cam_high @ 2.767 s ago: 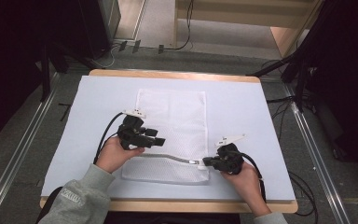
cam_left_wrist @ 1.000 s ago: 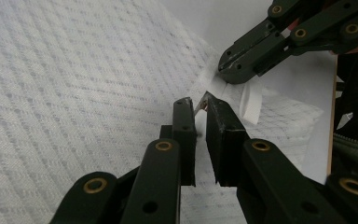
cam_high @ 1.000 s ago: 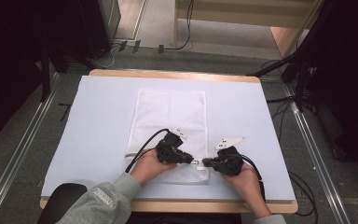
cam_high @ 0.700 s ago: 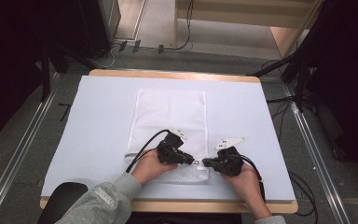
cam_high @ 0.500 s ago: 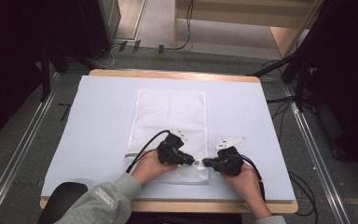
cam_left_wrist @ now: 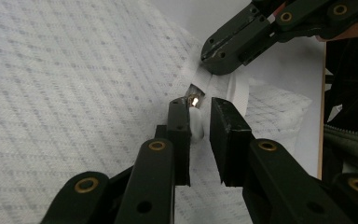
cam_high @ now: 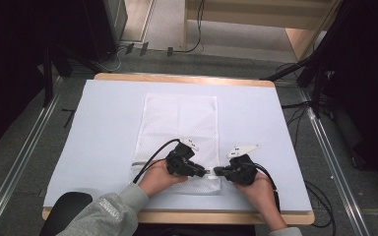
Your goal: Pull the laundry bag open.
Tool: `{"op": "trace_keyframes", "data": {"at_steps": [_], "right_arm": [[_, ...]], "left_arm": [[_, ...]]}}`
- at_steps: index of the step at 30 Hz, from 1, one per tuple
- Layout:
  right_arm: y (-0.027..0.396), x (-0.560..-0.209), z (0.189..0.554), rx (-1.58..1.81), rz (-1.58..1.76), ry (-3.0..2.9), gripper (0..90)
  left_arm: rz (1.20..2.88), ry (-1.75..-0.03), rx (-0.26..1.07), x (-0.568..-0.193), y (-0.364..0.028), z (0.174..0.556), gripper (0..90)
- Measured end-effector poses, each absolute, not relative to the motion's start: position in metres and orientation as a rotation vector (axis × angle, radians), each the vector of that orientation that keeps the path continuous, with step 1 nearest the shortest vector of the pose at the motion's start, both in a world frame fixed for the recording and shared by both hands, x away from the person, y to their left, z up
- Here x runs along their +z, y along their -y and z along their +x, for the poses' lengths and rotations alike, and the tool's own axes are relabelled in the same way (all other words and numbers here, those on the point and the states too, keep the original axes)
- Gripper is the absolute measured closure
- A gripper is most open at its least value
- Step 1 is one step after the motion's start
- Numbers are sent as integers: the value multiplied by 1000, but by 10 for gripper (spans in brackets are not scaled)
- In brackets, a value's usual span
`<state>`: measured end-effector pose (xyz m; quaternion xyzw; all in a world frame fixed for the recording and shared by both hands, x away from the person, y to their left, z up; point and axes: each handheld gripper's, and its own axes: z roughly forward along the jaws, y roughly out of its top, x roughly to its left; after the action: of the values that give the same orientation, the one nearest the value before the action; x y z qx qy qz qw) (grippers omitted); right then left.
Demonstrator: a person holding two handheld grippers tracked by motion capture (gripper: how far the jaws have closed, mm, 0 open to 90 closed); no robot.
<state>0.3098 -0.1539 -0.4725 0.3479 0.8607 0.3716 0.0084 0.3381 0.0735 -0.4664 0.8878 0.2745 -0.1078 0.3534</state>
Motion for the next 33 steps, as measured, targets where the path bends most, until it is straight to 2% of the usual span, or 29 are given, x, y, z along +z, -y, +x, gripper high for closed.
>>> {"op": "trace_keyframes", "data": {"at_steps": [6, 13, 17, 33], "right_arm": [[154, -472, 310, 1160, 1082, -2687, 900], [153, -472, 310, 1152, 1084, -2686, 900], [152, -471, 312, 1144, 1119, -2695, 900], [140, -472, 311, 1135, 973, -2668, 900]], "left_arm": [[2285, -712, -285, -468, -72, 338, 796], [2265, -733, -291, -471, -69, 340, 863], [2270, -732, -283, -471, -69, 340, 871], [2252, -805, -387, -470, -72, 347, 879]]}}
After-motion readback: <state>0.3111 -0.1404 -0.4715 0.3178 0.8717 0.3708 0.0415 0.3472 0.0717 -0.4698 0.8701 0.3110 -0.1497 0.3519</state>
